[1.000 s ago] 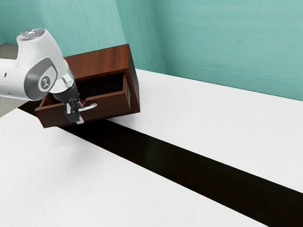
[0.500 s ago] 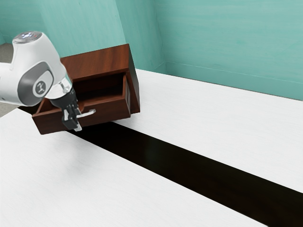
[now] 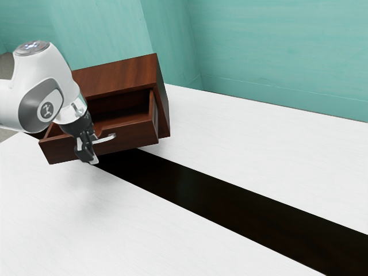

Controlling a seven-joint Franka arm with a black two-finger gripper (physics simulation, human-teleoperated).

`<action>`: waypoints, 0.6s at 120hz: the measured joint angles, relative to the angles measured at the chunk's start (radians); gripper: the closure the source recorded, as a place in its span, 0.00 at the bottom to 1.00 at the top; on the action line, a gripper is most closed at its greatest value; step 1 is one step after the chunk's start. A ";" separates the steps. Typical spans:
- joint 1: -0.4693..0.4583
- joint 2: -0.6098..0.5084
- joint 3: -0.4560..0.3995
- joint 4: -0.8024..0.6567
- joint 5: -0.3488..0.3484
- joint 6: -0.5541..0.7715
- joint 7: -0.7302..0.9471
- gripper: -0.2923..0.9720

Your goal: Pull the drawer handle with one arm to open the drawer

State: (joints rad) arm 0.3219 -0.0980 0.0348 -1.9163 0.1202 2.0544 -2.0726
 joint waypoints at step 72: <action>0.008 0.013 0.000 0.028 0.009 -0.005 -0.005 0.47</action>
State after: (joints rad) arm 0.3299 -0.0848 0.0350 -1.8878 0.1288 2.0499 -2.0777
